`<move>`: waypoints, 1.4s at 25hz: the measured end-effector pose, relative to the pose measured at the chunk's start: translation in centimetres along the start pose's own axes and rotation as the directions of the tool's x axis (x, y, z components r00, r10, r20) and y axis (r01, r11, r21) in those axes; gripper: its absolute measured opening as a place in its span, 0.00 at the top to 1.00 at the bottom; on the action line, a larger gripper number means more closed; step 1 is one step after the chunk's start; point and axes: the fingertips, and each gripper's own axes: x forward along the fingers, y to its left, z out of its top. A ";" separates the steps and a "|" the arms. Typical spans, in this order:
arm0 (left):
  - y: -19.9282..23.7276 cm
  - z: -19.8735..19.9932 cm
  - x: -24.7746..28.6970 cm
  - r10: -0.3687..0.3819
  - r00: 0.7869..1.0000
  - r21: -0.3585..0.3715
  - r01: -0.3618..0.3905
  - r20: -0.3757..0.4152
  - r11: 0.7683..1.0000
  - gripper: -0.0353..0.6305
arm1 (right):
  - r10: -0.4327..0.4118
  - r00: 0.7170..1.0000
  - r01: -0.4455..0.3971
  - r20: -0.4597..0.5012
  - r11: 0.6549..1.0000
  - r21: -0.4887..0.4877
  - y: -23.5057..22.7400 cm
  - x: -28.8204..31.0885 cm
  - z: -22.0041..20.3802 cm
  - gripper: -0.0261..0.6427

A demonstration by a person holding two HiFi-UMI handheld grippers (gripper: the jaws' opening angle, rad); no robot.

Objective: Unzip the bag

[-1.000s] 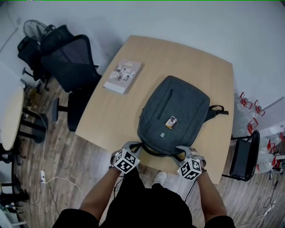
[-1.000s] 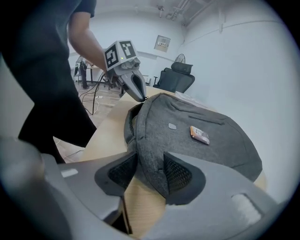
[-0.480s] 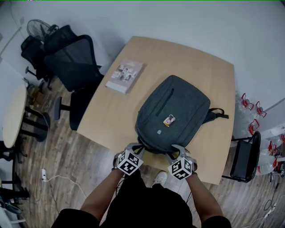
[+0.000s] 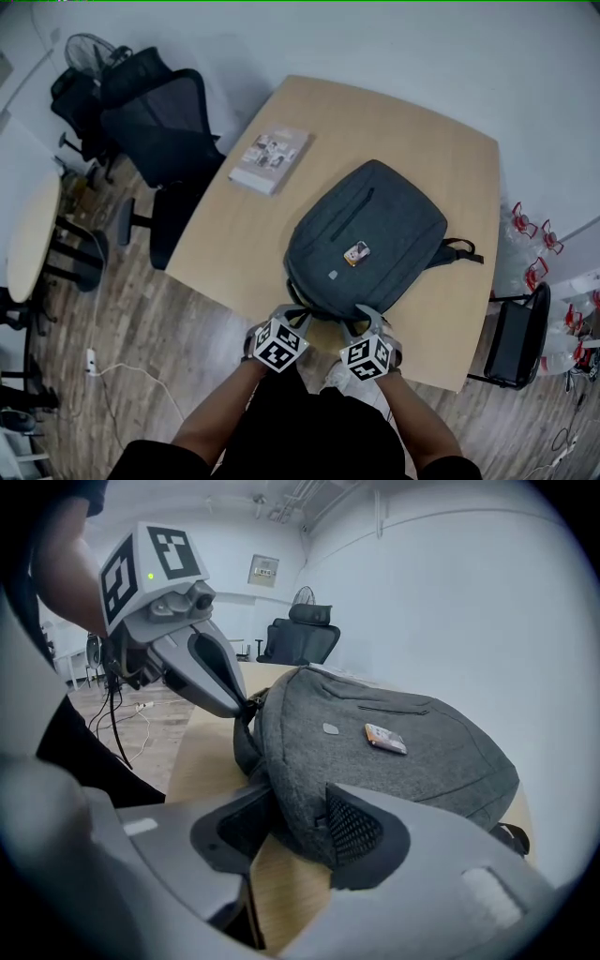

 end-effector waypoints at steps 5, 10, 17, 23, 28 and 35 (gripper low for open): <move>-1.0 0.1 -0.1 -0.024 1.000 0.006 0.024 0.001 1.000 0.90 | -0.016 1.000 0.015 0.009 0.999 0.031 0.9 0.5 1.1 0.70; -1.5 -0.1 -0.1 -0.033 0.999 -0.015 0.033 0.009 0.999 0.90 | -0.001 0.999 -0.001 0.038 0.999 0.042 1.9 1.0 2.1 0.70; -1.3 -0.8 0.1 -0.033 0.999 -0.003 0.033 0.018 0.999 0.91 | 0.255 0.957 -0.213 0.139 0.941 -0.263 1.9 -2.6 2.6 0.58; -1.2 -0.8 0.3 -0.045 0.999 -0.005 0.045 0.031 0.999 0.91 | 0.215 0.970 -0.239 -0.115 0.750 -0.617 -4.0 -2.8 -2.8 0.39; -1.3 -0.9 0.2 -0.048 0.998 -0.010 0.048 0.030 0.999 0.91 | 0.195 0.954 -0.299 -0.227 0.639 -0.709 -5.8 -1.4 -4.6 0.53; -1.9 -0.9 0.3 -0.040 0.999 0.022 0.040 0.022 0.999 0.91 | 0.191 0.966 -0.252 -0.175 0.846 -0.470 -6.1 -0.8 -3.7 0.76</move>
